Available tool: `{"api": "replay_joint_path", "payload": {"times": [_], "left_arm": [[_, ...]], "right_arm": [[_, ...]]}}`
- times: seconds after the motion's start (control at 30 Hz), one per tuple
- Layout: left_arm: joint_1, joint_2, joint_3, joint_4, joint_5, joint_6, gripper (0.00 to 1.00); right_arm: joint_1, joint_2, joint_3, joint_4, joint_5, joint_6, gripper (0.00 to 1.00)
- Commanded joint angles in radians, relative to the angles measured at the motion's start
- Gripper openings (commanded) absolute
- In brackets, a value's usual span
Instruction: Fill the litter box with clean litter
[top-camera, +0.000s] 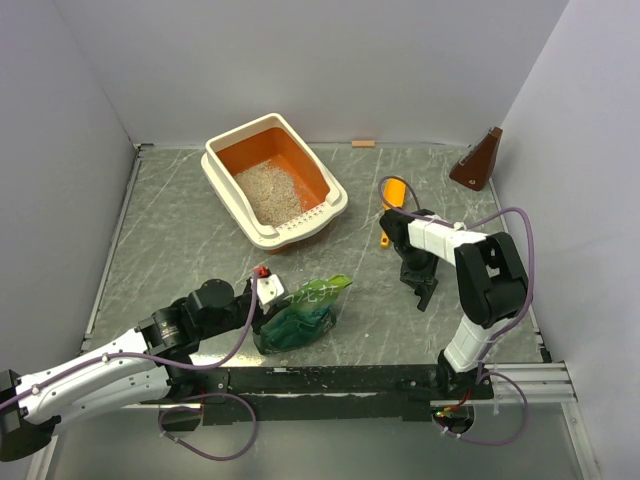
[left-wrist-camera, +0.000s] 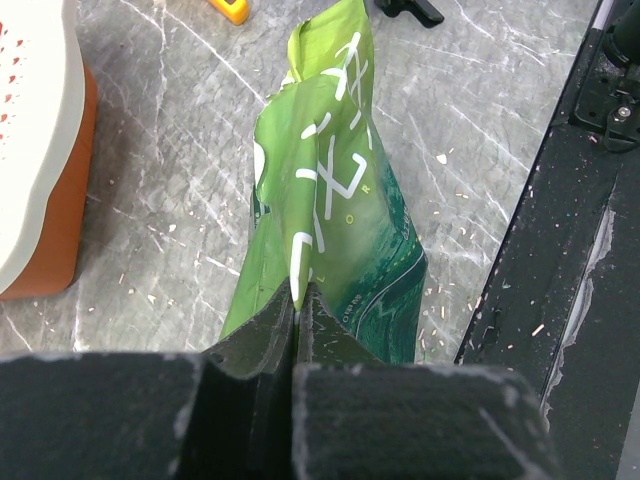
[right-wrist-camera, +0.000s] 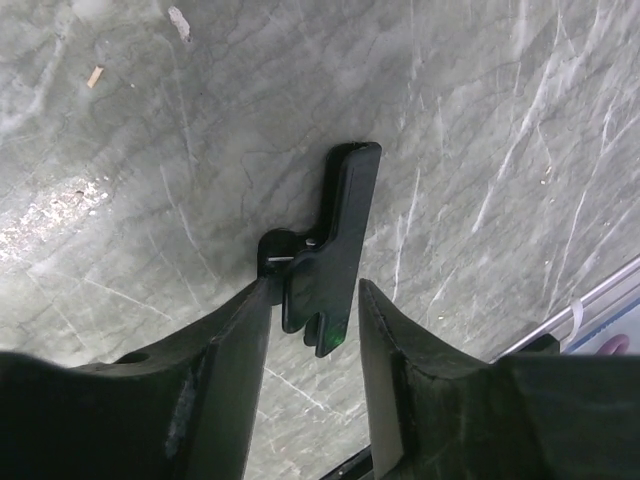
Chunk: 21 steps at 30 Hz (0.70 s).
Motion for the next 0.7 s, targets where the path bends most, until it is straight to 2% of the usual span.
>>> {"api": "replay_joint_path", "payload": {"times": [0.0,0.2,0.23,0.43,0.67], "left_arm": [[0.007,-0.003,0.037,0.034,-0.028,-0.004,0.01],[0.007,-0.008,0.036,0.034,-0.028,-0.005,0.01],[0.007,-0.006,0.036,0.034,-0.028,-0.005,0.01],[0.007,-0.011,0.036,0.034,-0.028,-0.004,0.01],[0.007,0.008,0.051,0.026,-0.028,0.010,0.01]], "right_arm": [[0.001,0.015,0.018,-0.015,0.033,0.017,0.40],[-0.001,0.007,0.008,-0.009,0.031,0.019,0.03],[0.001,0.007,0.008,-0.009,0.031,0.019,0.00],[0.002,-0.015,0.014,-0.006,0.027,0.011,0.00],[0.027,-0.141,0.091,-0.058,0.036,-0.038,0.00]]}}
